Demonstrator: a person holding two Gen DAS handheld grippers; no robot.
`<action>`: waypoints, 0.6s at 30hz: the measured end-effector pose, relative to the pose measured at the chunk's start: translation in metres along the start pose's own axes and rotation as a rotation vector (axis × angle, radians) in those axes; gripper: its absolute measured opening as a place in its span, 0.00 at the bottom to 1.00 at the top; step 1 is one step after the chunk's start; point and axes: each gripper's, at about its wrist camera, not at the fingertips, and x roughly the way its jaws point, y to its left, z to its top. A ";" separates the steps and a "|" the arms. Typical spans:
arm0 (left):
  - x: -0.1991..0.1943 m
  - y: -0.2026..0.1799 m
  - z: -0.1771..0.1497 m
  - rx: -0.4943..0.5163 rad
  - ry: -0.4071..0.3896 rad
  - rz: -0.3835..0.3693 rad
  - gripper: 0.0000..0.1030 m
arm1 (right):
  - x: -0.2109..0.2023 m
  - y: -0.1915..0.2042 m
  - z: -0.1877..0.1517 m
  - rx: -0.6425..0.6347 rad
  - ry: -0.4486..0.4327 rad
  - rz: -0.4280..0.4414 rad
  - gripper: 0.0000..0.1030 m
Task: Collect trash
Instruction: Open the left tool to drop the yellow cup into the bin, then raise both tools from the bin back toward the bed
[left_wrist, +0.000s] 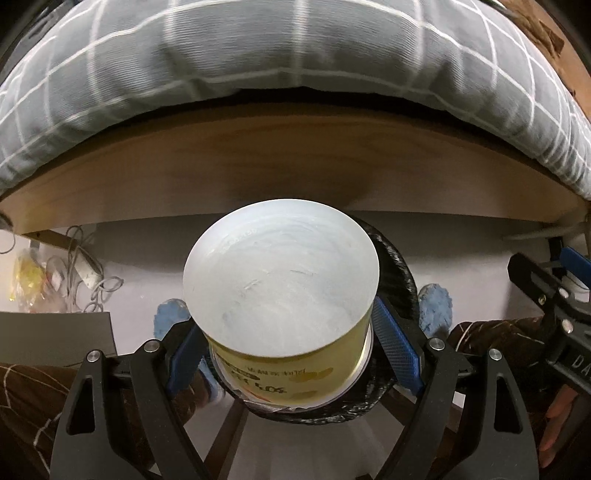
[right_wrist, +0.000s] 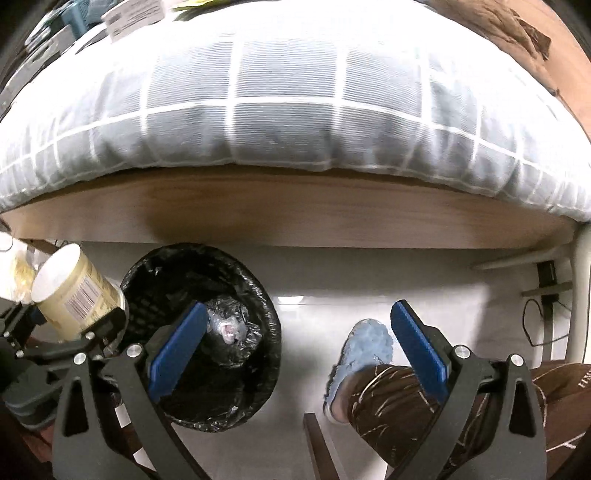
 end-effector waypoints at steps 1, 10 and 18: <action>0.001 0.001 0.000 0.001 -0.001 -0.004 0.81 | 0.001 -0.003 0.000 0.013 -0.002 0.003 0.93; 0.001 0.002 0.002 -0.014 -0.022 -0.009 0.95 | -0.002 -0.005 0.004 0.034 -0.017 0.008 0.93; -0.013 0.008 0.008 -0.005 -0.056 0.016 0.95 | -0.018 0.006 0.012 0.003 -0.081 -0.002 0.93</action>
